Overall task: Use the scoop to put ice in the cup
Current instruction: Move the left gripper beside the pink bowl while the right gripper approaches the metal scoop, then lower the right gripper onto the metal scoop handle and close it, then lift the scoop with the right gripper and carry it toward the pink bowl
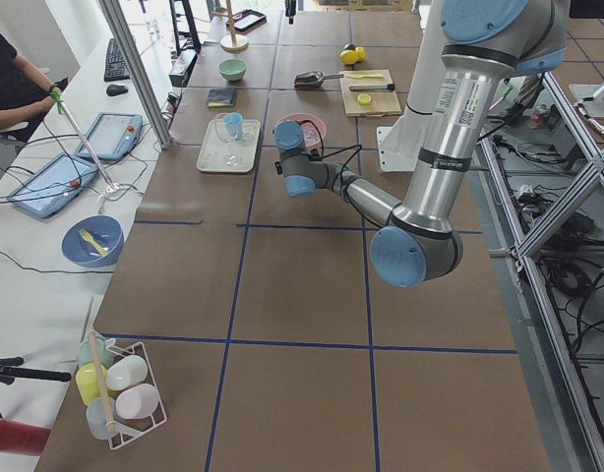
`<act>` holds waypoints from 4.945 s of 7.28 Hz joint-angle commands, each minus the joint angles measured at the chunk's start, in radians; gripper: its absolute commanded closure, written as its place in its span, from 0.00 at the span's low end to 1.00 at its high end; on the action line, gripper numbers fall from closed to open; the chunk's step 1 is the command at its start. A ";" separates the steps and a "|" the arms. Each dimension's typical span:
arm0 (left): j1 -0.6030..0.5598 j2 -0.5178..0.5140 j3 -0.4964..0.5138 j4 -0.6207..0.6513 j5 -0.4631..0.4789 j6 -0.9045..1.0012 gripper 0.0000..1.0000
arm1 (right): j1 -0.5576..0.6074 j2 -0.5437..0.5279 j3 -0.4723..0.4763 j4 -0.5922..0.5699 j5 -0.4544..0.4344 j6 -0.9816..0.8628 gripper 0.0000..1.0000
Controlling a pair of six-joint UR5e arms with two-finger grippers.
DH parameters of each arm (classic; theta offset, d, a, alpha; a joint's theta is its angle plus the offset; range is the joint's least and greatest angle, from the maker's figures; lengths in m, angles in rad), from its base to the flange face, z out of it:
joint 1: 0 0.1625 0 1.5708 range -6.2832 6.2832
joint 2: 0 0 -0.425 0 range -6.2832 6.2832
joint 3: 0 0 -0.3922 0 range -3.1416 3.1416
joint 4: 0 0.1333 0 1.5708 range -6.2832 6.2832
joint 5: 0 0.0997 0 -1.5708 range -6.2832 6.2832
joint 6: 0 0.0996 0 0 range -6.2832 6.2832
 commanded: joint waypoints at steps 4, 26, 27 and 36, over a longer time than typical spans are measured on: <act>0.114 -0.069 0.120 -0.137 0.102 0.002 0.00 | -0.261 -0.070 0.272 0.000 -0.059 0.494 0.00; 0.106 -0.095 0.126 -0.134 0.211 0.003 0.00 | -0.857 -0.199 0.171 0.304 -0.652 1.008 0.52; 0.106 -0.095 0.126 -0.134 0.211 0.003 0.00 | -0.859 -0.199 0.171 0.304 -0.664 1.006 0.75; 0.100 -0.093 0.125 -0.138 0.211 0.003 0.00 | -0.676 -0.136 0.371 0.276 -0.445 0.626 1.00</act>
